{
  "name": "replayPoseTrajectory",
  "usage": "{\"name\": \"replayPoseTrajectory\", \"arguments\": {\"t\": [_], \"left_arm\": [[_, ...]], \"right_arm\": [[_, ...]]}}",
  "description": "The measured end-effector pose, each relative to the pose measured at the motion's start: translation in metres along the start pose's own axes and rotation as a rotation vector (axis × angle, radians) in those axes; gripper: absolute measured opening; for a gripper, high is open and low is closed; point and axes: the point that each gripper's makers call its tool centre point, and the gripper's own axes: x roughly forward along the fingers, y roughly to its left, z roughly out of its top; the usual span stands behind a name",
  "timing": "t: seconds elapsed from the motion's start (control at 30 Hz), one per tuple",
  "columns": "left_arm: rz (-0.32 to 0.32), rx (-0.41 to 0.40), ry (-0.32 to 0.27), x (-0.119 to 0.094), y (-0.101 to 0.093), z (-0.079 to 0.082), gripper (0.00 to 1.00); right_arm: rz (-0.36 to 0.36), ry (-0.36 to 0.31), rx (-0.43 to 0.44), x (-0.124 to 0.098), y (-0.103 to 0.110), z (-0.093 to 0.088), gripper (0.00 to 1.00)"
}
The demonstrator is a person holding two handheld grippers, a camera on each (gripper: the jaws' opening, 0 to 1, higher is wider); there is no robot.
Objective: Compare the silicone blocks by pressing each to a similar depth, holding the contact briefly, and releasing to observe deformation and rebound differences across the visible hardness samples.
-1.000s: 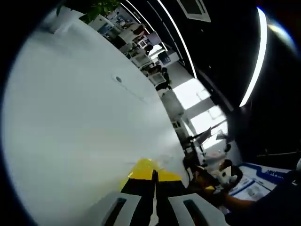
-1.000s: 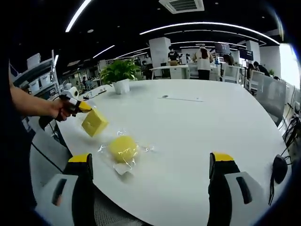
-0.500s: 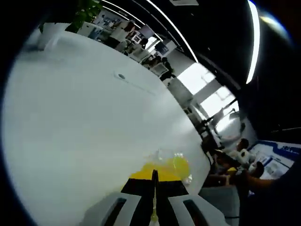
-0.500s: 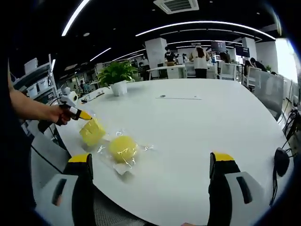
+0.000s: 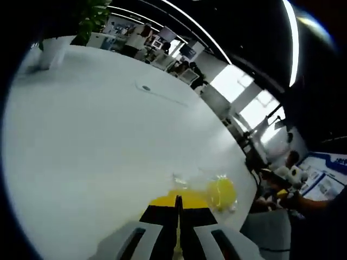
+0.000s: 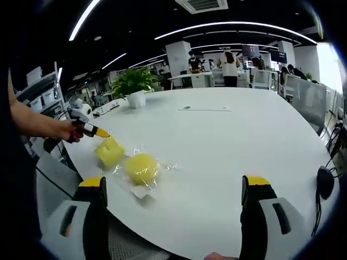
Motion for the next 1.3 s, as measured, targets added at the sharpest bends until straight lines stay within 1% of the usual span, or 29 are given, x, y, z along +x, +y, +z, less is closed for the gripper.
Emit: {"name": "replayPoseTrajectory", "arguments": {"t": [0.1, 0.17, 0.23, 0.27, 0.3, 0.33, 0.4, 0.43, 0.5, 0.57, 0.6, 0.67, 0.7, 0.73, 0.77, 0.83, 0.97, 1.03, 1.13, 1.23, 1.27, 1.3], "left_arm": [[0.012, 0.038, 0.009, 0.004, 0.003, -0.001, 0.0], [0.022, 0.109, 0.03, 0.005, 0.006, -0.001, 0.0], [0.027, 0.099, 0.034, 0.007, 0.007, -0.001, 0.0], [0.04, 0.1, 0.033, 0.007, 0.01, -0.001, 0.0], [0.087, 0.127, 0.034, 0.007, 0.019, 0.0, 0.0], [0.117, 0.156, 0.036, 0.007, 0.024, 0.001, 0.0], [0.108, 0.14, 0.029, 0.007, 0.024, 0.002, 0.0], [0.11, 0.153, 0.032, 0.007, 0.024, 0.002, 0.0], [0.123, 0.251, 0.043, 0.008, 0.026, 0.0, 0.0], [0.128, 0.225, 0.048, 0.009, 0.026, -0.001, 0.0], [0.127, 0.225, 0.048, 0.009, 0.026, -0.001, 0.0], [0.145, 0.291, 0.067, 0.01, 0.031, -0.004, 0.0], [0.144, 0.329, 0.08, 0.01, 0.031, -0.007, 0.0], [0.141, 0.31, 0.074, 0.011, 0.03, -0.008, 0.0], [0.144, 0.307, 0.073, 0.011, 0.031, -0.008, 0.0], [0.15, 0.33, 0.067, 0.011, 0.031, -0.007, 0.0], [0.15, 0.326, 0.057, 0.011, 0.033, -0.007, 0.0], [0.146, 0.371, 0.055, 0.011, 0.032, -0.007, 0.0], [0.142, 0.367, 0.053, 0.011, 0.034, -0.008, 0.0], [0.139, 0.339, 0.046, 0.011, 0.036, -0.008, 0.0], [0.139, 0.343, 0.045, 0.011, 0.035, -0.008, 0.0], [0.137, 0.366, 0.042, 0.011, 0.035, -0.009, 0.0]], "right_arm": [[-0.009, -0.013, 0.012, 0.001, -0.002, 0.002, 0.97], [-0.007, -0.015, 0.016, 0.0, -0.001, 0.003, 0.97], [-0.006, -0.008, 0.01, 0.0, -0.001, 0.001, 0.97], [-0.007, -0.008, 0.002, 0.0, -0.001, 0.001, 0.97], [-0.003, 0.0, -0.005, 0.001, 0.001, -0.001, 0.97], [0.0, 0.0, -0.002, 0.001, 0.002, -0.002, 0.97], [-0.002, -0.001, -0.001, 0.001, 0.002, -0.002, 0.97], [-0.001, -0.002, 0.003, 0.001, 0.002, -0.002, 0.97], [0.0, -0.002, 0.008, 0.002, 0.002, -0.003, 0.97], [0.004, -0.001, 0.009, 0.002, 0.003, -0.003, 0.97], [0.005, -0.001, 0.01, 0.002, 0.003, -0.003, 0.97], [0.007, -0.001, 0.01, 0.002, 0.003, -0.002, 0.97], [0.008, -0.001, 0.01, 0.002, 0.003, -0.002, 0.97], [0.008, -0.002, 0.009, 0.002, 0.002, -0.001, 0.97], [0.007, -0.003, 0.008, 0.002, 0.002, 0.0, 0.97], [0.009, -0.004, 0.011, 0.002, 0.002, 0.0, 0.97], [0.011, -0.001, 0.008, 0.001, 0.002, -0.001, 0.97], [0.01, -0.001, 0.015, 0.0, 0.002, -0.001, 0.97], [0.012, 0.003, 0.014, 0.0, 0.002, -0.002, 0.97], [0.017, 0.004, 0.012, 0.001, 0.003, -0.001, 0.97], [0.019, 0.003, 0.012, 0.001, 0.003, 0.0, 0.97], [0.019, 0.002, 0.013, 0.001, 0.003, 0.002, 0.97]]}}
